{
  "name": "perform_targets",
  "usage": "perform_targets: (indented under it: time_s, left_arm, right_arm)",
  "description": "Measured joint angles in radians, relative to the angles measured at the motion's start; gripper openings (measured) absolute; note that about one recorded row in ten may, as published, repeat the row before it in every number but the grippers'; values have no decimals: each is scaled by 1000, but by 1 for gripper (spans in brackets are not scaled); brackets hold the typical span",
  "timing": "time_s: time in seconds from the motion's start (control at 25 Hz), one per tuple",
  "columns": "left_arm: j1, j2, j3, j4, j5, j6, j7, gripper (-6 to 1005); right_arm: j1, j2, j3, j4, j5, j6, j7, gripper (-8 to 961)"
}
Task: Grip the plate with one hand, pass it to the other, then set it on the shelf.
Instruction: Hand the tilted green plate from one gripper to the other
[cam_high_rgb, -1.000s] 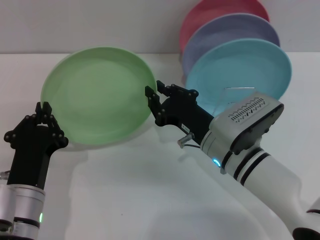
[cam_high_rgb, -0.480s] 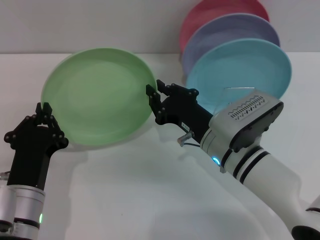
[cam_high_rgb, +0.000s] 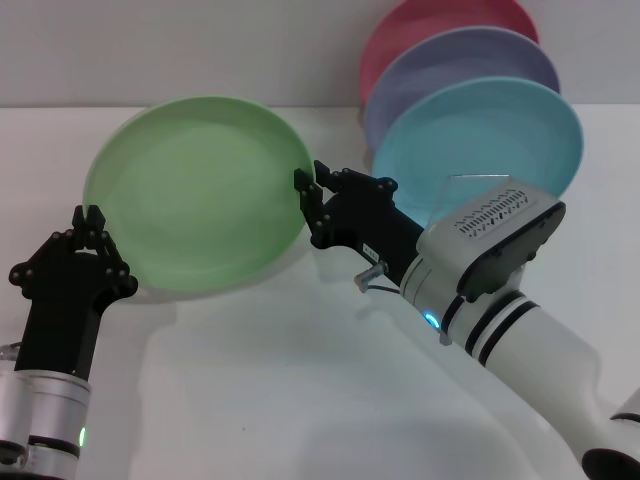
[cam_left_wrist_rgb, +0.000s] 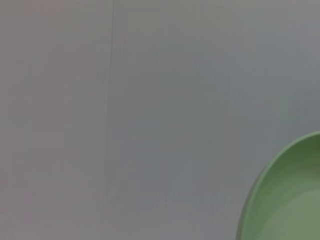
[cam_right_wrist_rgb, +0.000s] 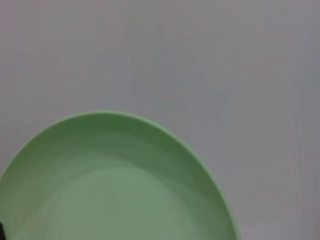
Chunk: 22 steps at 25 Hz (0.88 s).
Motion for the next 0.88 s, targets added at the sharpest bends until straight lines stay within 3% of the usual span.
perform_targets:
  time_s: [0.88]
  left_arm:
    - [-4,0,1,6,0,-2,-8,33]
  right_arm:
    - [8,0,1,1,0,12,0,107]
